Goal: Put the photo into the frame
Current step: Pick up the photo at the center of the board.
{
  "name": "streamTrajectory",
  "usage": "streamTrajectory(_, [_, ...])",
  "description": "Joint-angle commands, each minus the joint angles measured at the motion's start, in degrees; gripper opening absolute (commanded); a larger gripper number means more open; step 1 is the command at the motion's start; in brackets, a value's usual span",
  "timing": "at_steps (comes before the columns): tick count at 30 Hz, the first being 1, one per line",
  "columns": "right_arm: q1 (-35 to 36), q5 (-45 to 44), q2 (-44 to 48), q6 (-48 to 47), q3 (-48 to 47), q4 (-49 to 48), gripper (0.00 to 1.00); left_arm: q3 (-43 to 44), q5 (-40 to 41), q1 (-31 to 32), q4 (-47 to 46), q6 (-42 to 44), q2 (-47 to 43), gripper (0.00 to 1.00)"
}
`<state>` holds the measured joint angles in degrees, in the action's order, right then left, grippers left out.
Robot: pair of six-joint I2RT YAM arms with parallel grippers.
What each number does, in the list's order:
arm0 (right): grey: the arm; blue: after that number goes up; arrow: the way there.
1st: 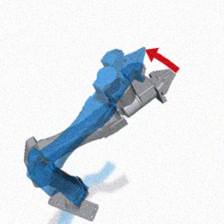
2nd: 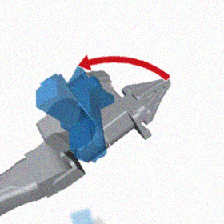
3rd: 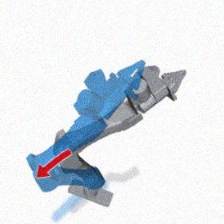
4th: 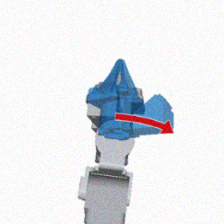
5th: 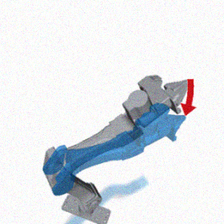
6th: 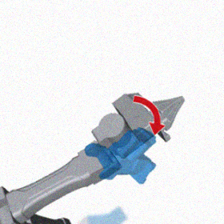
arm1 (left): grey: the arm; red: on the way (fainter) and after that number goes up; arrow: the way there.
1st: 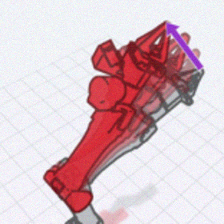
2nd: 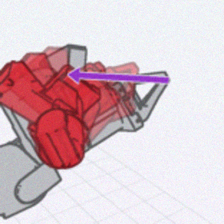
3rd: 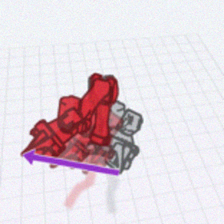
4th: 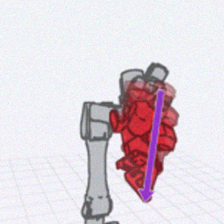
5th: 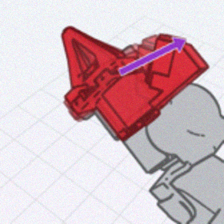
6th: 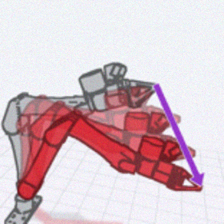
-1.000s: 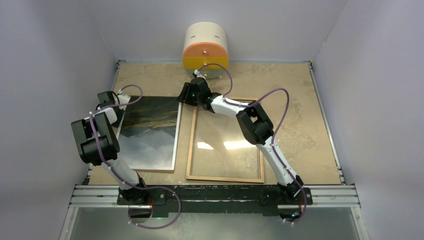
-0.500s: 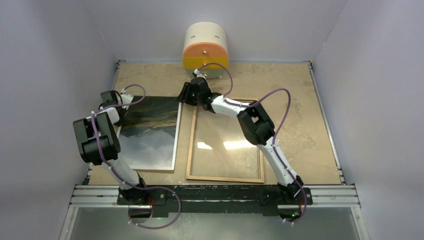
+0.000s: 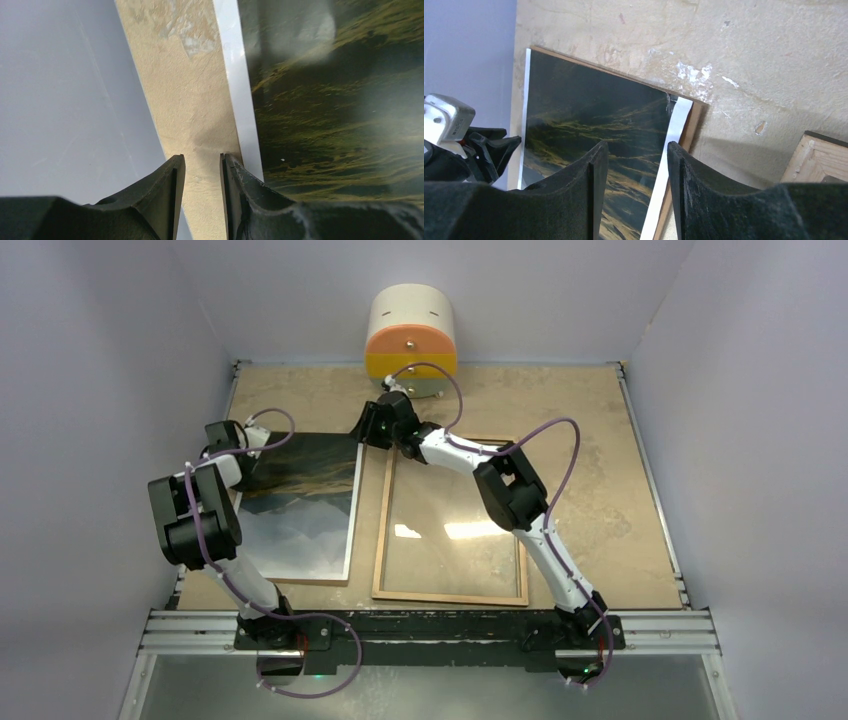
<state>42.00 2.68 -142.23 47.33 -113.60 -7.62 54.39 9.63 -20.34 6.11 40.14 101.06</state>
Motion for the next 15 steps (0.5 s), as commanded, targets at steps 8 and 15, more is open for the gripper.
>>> streamTrajectory(8, [0.28,0.58,-1.52,0.82,-1.38,1.03,0.49,-2.95,-5.19,2.21,4.22,-1.51,2.48,0.36])
streamTrajectory(15, [0.28,1.89,-2.47,1.65,-1.47,2.5,0.49,-3.49,-5.63,3.29,4.26,-1.71,2.44,0.36])
